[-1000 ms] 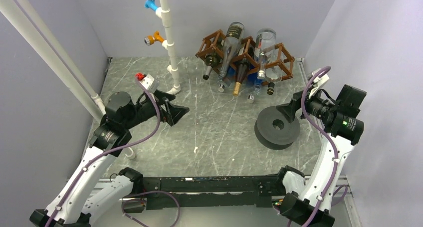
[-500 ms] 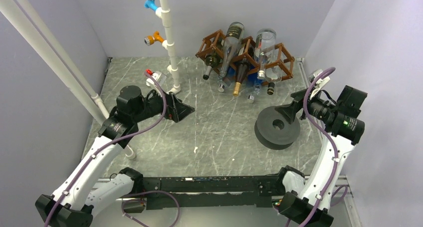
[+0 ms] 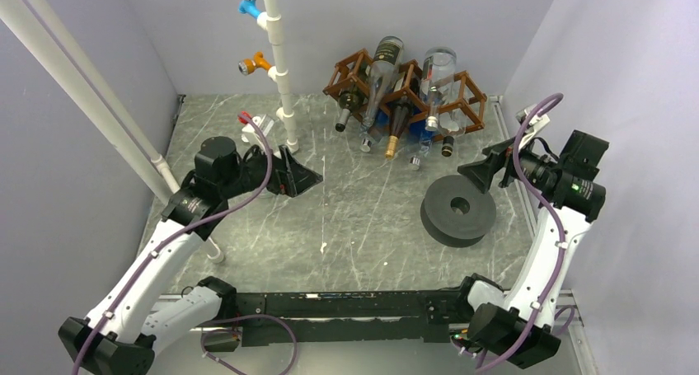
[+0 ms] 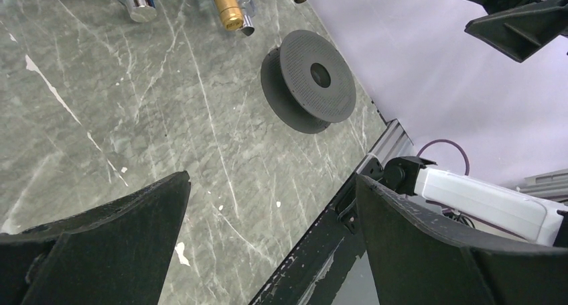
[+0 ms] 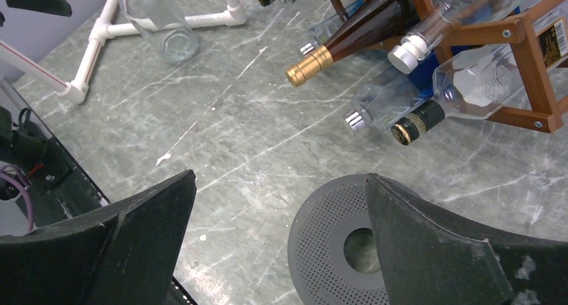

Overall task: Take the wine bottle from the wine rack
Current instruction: Pick up the wine bottle from the wine rack.

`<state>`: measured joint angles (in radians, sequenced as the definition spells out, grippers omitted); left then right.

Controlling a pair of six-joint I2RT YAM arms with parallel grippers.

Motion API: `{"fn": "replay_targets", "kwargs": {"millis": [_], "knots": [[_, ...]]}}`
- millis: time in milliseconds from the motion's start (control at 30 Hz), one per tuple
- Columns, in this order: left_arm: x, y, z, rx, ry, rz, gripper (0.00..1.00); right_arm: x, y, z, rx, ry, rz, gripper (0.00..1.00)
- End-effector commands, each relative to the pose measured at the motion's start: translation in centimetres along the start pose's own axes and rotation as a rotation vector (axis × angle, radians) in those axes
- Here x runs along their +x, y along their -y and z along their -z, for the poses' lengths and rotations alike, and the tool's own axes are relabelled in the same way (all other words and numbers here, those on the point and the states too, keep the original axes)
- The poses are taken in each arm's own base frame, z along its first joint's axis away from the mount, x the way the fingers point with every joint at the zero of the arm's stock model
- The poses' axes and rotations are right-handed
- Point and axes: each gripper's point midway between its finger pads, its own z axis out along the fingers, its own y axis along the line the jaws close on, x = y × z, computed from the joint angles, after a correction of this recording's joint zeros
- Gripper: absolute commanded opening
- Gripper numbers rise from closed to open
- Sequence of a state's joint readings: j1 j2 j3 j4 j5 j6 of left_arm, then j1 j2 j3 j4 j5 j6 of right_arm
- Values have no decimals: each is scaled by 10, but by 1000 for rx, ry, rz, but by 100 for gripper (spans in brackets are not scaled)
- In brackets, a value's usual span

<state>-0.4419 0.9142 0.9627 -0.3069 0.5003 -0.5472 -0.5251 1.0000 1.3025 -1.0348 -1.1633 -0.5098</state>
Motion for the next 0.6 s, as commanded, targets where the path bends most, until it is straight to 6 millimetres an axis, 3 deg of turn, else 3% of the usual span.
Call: {"fn": "replay_targets", "kwargs": {"millis": [0,267,567], "knots": [[-22,15,10,4,60,-30,99,-22,5,0,-18,43,40,100],[-40,17,7,-14,79,-90,99,-50,22,-7,-14,49,18,100],[-38,7,8,-50,102,-100,99,-61,29,-56,-30,-36,-12,100]]}}
